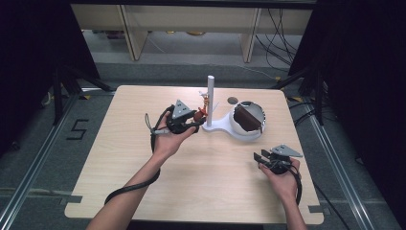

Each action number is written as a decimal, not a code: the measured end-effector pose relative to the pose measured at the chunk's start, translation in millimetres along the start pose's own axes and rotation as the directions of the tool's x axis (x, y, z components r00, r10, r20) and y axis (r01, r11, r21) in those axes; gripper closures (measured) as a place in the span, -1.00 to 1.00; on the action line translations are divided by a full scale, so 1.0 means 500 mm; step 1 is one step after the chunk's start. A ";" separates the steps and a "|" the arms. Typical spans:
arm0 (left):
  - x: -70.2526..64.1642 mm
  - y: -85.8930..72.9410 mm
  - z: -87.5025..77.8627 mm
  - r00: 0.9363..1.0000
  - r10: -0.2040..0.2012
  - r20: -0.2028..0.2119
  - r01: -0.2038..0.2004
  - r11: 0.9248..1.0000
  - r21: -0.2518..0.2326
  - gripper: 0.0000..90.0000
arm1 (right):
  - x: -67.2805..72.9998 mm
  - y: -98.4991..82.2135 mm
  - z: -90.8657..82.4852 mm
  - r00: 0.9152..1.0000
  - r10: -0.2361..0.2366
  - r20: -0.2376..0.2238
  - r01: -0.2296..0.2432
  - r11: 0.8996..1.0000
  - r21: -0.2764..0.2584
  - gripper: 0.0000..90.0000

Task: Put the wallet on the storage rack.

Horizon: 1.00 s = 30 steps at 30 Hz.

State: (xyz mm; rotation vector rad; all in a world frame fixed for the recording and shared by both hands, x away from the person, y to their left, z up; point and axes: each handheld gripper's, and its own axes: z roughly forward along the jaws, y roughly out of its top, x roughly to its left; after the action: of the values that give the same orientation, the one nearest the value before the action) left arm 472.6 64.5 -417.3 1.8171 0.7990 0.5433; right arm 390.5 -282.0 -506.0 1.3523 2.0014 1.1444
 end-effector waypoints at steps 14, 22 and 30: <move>0.011 -0.022 -0.021 0.999 0.031 -0.010 -0.031 0.998 0.046 0.02 | 0.001 0.000 0.002 1.000 0.006 -0.011 -0.006 1.000 -0.007 0.33; 0.027 -0.035 -0.064 0.999 0.045 -0.028 -0.044 0.998 0.047 -0.15 | 0.004 0.002 0.001 1.000 0.000 -0.007 0.000 1.000 -0.001 0.32; 0.035 -0.074 -0.122 0.997 0.056 -0.056 -0.055 0.998 0.035 -0.18 | 0.006 0.001 -0.001 1.000 0.001 -0.003 -0.001 1.000 -0.004 0.31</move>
State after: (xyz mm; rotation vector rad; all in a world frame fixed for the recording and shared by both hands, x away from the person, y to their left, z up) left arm 432.6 125.1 -429.1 1.8662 0.8018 0.6230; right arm 389.4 -279.5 -505.0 1.3506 1.9998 1.1514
